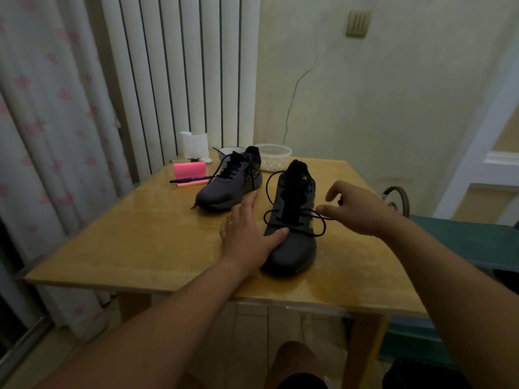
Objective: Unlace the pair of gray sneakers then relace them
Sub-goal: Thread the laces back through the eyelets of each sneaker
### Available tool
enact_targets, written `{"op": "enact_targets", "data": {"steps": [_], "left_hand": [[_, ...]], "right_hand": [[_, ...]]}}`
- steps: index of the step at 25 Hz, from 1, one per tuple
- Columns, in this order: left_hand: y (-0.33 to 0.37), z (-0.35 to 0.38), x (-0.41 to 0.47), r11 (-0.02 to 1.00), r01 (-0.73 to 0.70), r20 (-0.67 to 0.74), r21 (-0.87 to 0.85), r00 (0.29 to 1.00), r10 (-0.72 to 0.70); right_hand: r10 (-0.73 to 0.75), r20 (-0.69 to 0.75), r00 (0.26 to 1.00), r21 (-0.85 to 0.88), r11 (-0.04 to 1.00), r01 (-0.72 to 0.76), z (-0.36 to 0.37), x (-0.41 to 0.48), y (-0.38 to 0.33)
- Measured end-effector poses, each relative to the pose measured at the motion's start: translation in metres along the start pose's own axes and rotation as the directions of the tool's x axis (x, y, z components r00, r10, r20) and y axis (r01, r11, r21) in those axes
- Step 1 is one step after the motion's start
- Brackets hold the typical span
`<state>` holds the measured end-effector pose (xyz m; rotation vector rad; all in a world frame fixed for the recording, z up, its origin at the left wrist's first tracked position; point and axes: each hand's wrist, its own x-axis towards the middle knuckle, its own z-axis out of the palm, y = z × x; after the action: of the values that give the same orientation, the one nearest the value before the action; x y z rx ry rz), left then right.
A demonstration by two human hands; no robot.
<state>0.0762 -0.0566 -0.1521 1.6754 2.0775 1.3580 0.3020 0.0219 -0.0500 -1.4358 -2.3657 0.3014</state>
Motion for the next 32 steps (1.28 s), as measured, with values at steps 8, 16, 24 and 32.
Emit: {"op": "enact_targets", "data": {"steps": [8, 16, 24, 32], "left_hand": [[0.0, 0.0, 0.0, 1.0, 0.006, 0.004, -0.017, 1.0, -0.005], [0.0, 0.0, 0.0, 1.0, -0.001, 0.016, -0.005, 1.0, 0.001], [-0.002, 0.001, 0.001, 1.0, 0.01, 0.033, 0.003, 0.999, -0.01], [-0.004, 0.002, 0.003, 1.0, -0.005, 0.039, -0.007, 0.999, 0.006]], "right_hand": [[0.058, 0.416, 0.908, -0.097, 0.995, -0.019, -0.003, -0.008, 0.009], [0.277, -0.061, 0.959, 0.856, 0.508, -0.092, -0.02, 0.006, 0.008], [0.655, -0.014, 0.755, 1.0, -0.007, 0.025, -0.027, 0.012, 0.056], [0.873, -0.072, 0.482, 0.996, 0.034, 0.086, -0.027, -0.005, 0.079]]}}
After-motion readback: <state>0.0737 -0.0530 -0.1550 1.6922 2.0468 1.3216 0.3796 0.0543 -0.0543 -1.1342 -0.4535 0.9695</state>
